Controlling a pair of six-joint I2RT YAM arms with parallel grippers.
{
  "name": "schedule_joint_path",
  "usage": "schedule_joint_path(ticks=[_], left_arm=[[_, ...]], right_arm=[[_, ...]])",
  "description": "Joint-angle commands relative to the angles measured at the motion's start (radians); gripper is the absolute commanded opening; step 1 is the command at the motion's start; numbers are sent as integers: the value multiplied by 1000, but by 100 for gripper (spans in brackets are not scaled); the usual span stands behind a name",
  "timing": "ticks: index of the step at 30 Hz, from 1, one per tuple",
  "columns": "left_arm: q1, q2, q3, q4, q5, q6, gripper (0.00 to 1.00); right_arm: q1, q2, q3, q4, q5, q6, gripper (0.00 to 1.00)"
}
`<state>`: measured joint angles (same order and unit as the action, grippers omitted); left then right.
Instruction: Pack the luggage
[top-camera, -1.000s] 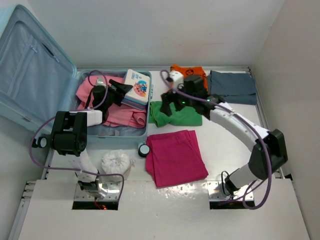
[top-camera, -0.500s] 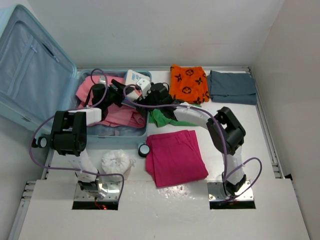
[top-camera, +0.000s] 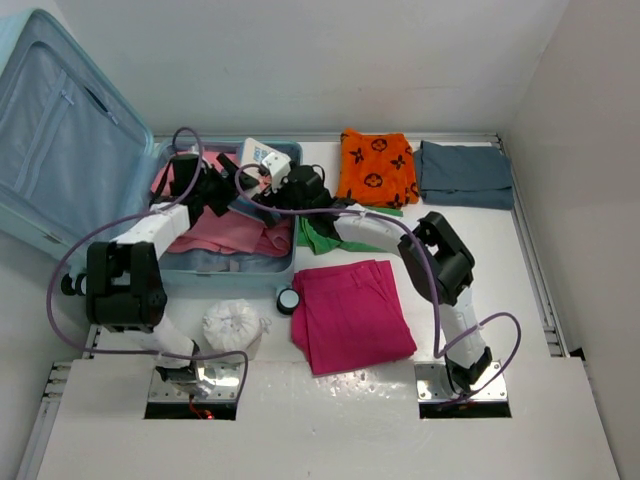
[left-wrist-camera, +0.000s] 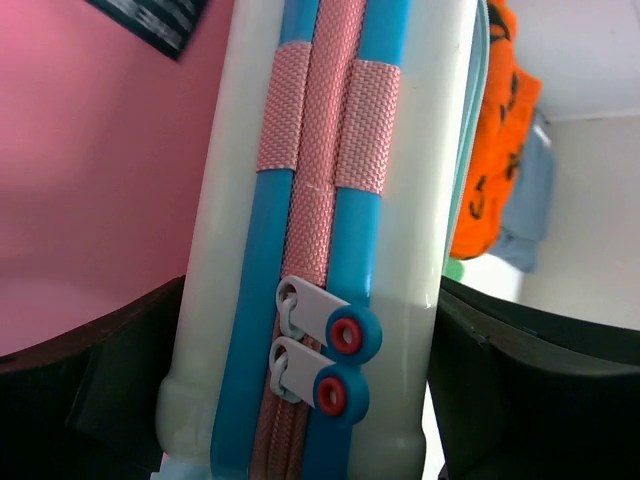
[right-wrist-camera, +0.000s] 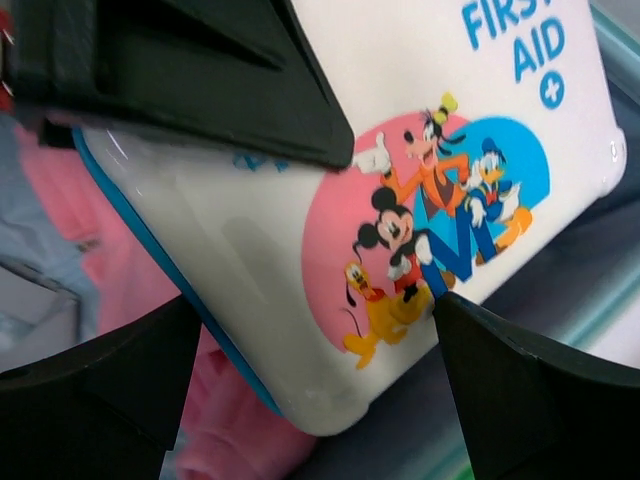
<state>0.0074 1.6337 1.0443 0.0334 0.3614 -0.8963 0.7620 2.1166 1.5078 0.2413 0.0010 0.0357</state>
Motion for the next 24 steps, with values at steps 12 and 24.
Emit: schedule_joint_path(ticks=[12,24], left_arm=[[229,-137,59,-161,168,145,50],[106,-97,-93,589,370,-358,6]], right_arm=[[-64,-26,-38,-14,56,33,95],[-171,-249,-129,-80,-217,302,97]])
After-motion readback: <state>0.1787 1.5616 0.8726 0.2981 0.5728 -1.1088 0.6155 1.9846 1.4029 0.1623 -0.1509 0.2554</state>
